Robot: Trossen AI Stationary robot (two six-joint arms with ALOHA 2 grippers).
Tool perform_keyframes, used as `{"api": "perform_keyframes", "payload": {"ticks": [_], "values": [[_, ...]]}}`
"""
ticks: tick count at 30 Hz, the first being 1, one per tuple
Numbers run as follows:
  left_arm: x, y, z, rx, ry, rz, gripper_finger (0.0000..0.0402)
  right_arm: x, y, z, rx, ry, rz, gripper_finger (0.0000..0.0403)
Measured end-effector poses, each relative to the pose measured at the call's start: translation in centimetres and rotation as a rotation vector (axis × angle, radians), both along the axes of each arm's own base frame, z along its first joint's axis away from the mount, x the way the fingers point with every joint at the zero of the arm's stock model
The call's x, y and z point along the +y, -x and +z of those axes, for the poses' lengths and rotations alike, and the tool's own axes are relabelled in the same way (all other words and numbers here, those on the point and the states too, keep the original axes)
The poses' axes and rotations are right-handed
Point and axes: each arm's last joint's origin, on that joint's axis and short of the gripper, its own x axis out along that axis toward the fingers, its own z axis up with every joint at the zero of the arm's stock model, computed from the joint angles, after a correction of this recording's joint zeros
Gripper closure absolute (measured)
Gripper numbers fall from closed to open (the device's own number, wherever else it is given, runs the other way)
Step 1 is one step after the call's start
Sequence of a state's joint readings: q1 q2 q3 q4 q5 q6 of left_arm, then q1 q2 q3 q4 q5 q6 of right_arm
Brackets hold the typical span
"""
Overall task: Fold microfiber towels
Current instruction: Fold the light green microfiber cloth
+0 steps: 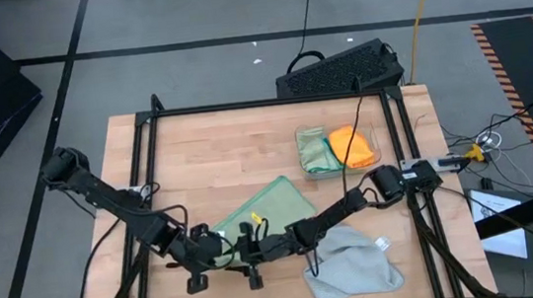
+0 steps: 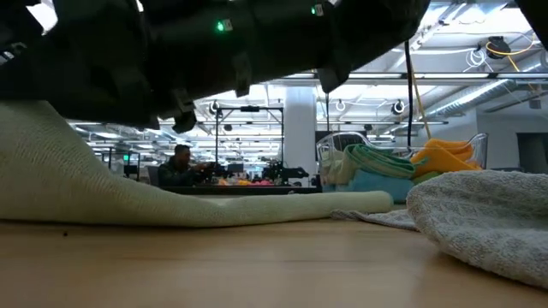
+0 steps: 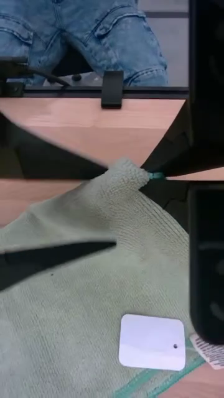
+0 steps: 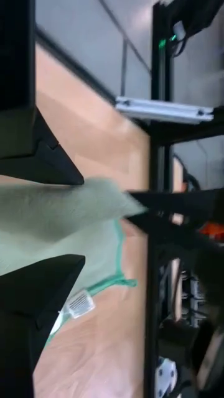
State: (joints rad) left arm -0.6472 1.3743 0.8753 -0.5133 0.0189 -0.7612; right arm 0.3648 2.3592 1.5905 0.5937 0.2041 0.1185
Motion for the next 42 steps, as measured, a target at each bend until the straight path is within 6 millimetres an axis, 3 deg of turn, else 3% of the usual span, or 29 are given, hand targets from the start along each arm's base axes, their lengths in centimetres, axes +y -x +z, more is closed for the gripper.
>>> {"api": "perform_keyframes", "payload": {"ticks": [9, 22, 28, 35, 38, 42], "values": [[0.8, -0.6, 0.0, -0.005, 0.01, -0.029, 0.0394, 0.1, -0.1, 0.6, -0.046, -0.016, 0.024, 0.0237], [1.1, -1.3, 0.3, -0.07, 0.004, -0.083, 0.0371, -0.1, -0.1, 0.2, -0.008, 0.031, 0.05, 0.0393], [-0.1, 0.4, -0.1, -0.072, -0.141, -0.079, 0.0273, -0.3, 0.5, 1.0, 0.102, 0.088, 0.056, 0.0392], [-1.5, 4.1, -1.9, -0.108, -0.389, -0.011, 0.0137, -1.0, 1.4, 2.5, 0.223, 0.154, 0.035, 0.0399], [-2.0, 5.6, -3.1, -0.133, -0.428, -0.031, 0.0108, -1.1, 1.6, 3.0, 0.242, 0.159, 0.033, 0.0399], [-1.9, 6.8, -4.6, -0.187, -0.568, -0.075, 0.0107, -1.2, 1.6, 3.3, 0.231, 0.156, 0.032, 0.04]]}}
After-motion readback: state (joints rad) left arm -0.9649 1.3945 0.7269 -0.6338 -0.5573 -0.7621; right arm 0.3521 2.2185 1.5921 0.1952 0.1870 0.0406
